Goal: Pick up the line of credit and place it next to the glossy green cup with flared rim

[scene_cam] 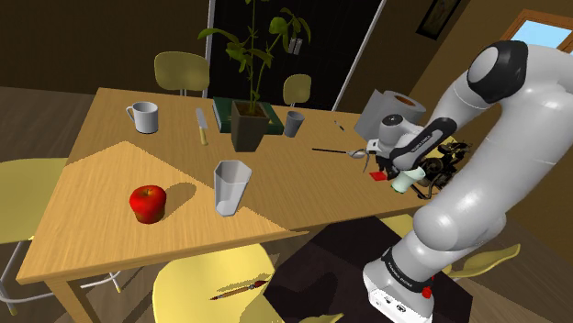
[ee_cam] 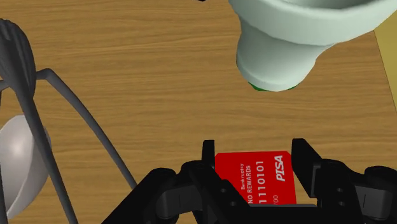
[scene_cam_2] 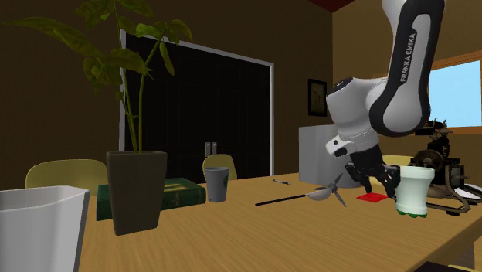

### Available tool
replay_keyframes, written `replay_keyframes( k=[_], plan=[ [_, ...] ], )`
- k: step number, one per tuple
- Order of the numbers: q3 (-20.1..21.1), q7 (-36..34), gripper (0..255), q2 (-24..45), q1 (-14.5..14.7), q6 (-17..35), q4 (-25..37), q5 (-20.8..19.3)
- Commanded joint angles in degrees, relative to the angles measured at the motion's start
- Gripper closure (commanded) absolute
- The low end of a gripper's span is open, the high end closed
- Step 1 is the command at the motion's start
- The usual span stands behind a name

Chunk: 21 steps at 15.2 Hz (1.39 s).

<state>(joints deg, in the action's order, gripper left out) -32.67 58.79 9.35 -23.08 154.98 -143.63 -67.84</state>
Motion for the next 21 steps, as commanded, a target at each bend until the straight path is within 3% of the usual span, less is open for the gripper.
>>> replay_keyframes(
  k=[1, 10, 17, 18, 21],
  plan=[
    [-0.09, -1.91, 255, 1.95, -0.04, 1.32, 0.44, -1.20],
    [-0.56, -11.33, 255, 11.31, -0.04, 6.93, 3.38, -7.23],
    [-0.55, -11.32, 255, 11.29, -0.04, 6.92, 3.37, -7.22],
    [-0.55, -11.32, 0, 11.29, -0.04, 6.92, 3.37, -7.22],
    [-0.55, -11.32, 0, 11.29, -0.04, 6.92, 3.37, -7.22]
  ],
)
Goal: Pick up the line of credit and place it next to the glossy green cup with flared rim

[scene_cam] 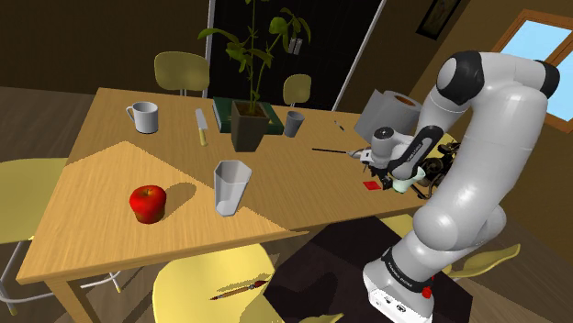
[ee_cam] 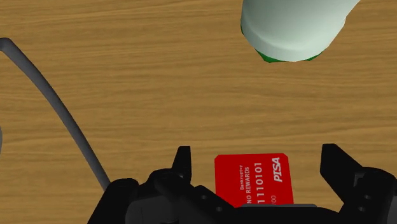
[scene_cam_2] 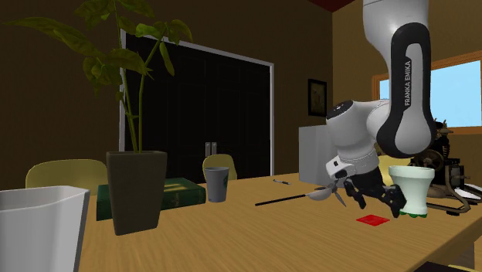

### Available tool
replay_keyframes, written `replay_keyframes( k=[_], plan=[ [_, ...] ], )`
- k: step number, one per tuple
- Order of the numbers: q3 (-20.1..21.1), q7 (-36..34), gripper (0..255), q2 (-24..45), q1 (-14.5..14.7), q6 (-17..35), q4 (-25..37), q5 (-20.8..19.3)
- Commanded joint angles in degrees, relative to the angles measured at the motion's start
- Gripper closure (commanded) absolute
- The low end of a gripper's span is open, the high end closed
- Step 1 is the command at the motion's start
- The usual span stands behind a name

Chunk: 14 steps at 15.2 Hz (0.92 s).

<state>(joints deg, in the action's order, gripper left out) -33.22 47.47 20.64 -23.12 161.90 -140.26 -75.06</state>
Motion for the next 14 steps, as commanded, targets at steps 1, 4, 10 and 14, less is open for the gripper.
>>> replay_keyframes(
  k=[1, 4, 10, 14],
  plan=[
    [0.00, 0.00, 0, 0.00, 0.00, 0.00, 0.00, 0.00],
    [0.73, 3.23, 0, -5.42, 1.28, -3.72, -2.66, 2.94],
    [1.54, 5.86, 0, -10.22, 2.39, -7.27, -4.70, 5.51],
    [1.54, 5.86, 0, -10.22, 2.39, -7.27, -4.70, 5.51]
  ],
)
